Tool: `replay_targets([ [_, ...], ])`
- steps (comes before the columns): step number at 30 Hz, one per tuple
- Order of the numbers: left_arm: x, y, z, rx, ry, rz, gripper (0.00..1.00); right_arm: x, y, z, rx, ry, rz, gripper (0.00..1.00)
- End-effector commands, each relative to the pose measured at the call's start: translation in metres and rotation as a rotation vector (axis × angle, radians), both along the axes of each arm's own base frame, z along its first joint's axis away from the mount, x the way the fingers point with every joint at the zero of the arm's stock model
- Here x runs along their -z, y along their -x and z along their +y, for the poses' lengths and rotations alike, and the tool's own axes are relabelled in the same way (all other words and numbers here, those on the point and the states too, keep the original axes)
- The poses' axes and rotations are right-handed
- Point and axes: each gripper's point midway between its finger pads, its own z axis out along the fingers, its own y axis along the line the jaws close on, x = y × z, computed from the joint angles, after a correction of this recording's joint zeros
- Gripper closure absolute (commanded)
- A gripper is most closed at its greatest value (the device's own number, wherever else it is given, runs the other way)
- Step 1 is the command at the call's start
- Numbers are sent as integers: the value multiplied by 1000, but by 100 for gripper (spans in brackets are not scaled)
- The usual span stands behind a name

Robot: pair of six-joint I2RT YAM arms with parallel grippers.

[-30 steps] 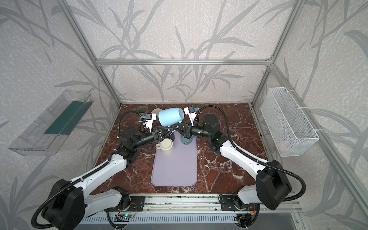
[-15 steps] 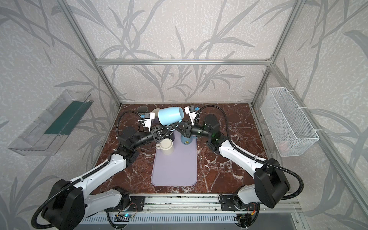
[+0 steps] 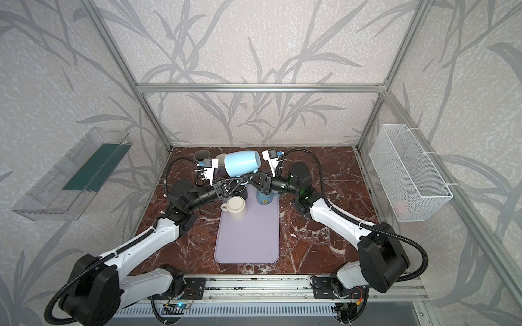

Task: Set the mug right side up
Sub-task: 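Grasp the light blue mug's handle with the left gripper while the right gripper holds it, then release the mug with the right gripper while the left gripper carries it upright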

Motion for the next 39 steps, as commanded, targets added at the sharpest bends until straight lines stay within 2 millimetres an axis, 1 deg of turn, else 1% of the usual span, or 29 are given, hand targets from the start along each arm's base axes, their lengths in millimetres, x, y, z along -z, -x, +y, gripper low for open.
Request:
replay_targets([
  [1,-26,8,-4,32,32,-60,100,-5,7,5,-25,-15,-34,95],
  [4,-24,5,-4,23,29,-40,100,-2,5,5,-13,-10,-30,86],
  [8,-19,-2,-3,-6,9,-13,100,1,2,3,10,-3,-25,78],
  [13,-23,-6,-2,-26,5,19,100,11,-3,-2,57,23,-5,72],
  [19,-20,-12,5,-94,-62,50,100,20,-12,-11,100,26,30,69],
  [26,-15,-21,8,-135,-93,87,100,25,-16,-16,120,23,48,64],
  [33,-6,-33,11,-182,-162,143,100,29,-19,-25,147,28,60,63],
  [39,3,-39,11,-199,-178,174,100,30,-20,-24,143,30,63,63],
])
